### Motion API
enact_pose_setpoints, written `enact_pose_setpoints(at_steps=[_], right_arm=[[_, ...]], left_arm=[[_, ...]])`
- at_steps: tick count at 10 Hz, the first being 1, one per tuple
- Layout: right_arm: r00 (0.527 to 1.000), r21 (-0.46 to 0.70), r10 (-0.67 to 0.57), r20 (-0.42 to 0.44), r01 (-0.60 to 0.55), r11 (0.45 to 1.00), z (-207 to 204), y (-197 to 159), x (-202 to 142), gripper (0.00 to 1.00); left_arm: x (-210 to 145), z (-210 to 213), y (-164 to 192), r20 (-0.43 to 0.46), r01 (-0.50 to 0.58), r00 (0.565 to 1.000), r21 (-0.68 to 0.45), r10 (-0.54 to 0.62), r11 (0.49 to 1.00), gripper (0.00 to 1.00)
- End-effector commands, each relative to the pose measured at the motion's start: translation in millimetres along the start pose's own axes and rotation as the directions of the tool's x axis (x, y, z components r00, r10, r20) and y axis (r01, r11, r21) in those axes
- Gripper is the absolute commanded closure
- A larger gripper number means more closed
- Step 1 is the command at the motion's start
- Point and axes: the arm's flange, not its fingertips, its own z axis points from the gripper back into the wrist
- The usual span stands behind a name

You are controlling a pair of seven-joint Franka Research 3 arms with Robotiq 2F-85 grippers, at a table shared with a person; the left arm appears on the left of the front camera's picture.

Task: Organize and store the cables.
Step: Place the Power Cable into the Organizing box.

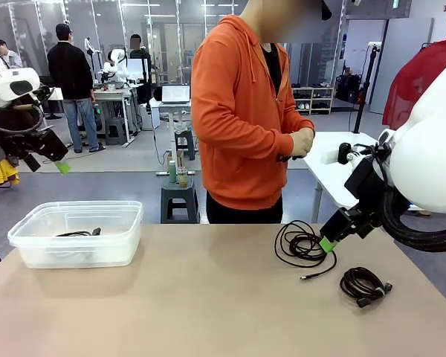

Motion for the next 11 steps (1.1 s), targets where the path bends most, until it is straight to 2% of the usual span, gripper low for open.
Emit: enact_pose_setpoints(at_steps=[1, 3, 4, 5, 7, 8, 10, 11], right_arm=[[1.0, -0.006, -0.008, -0.005, 0.008, 1.0, 0.1, -0.8, -1.3, 0.0], [1.0, -0.006, -0.008, -0.005, 0.008, 1.0, 0.1, -0.8, -1.3, 0.0], [1.0, -0.006, -0.008, -0.005, 0.008, 1.0, 0.1, -0.8, -1.3, 0.0], [1.0, -0.006, -0.008, -0.005, 0.008, 1.0, 0.1, -0.8, -1.3, 0.0], [1.0, -0.006, -0.008, -0.005, 0.008, 1.0, 0.1, -0.8, -1.3, 0.0], [1.0, -0.006, -0.008, -0.005, 0.008, 1.0, 0.1, -0.8, -1.3, 0.0], [1.0, -0.006, -0.008, -0.005, 0.008, 1.0, 0.1, -0.8, -1.3, 0.0], [1.0, -0.006, -0.008, -0.005, 0.008, 1.0, 0.1, -0.8, -1.3, 0.0]], left_arm=[[-35.6, 30.8, -36.2, -0.027, -0.015, 1.0, -0.004, 0.015, 1.0, 0.0], [-72.6, 54.6, -74.3, 0.01, 0.163, 0.987, -0.026, -0.163, 0.986, 0.0], [-81.4, 56.0, -83.2, -0.029, 0.168, 0.985, -0.041, -0.169, 0.985, 0.0], [-89.5, 60.9, -89.7, -0.022, 0.174, 0.984, -0.072, -0.176, 0.982, 0.0], [-112.9, 72.5, -108.7, 0.028, 0.227, 0.974, -0.059, -0.226, 0.972, 0.0], [-114.8, 67.4, -107.9, 0.061, 0.235, 0.971, -0.047, -0.232, 0.971, 0.0], [-109.0, 55.6, -99.7, 0.048, 0.243, 0.969, -0.044, -0.241, 0.969, 0.0], [-111.2, 73.8, -112.5, 0.029, 0.21, 0.978, -0.057, -0.209, 0.976, 0.0]])
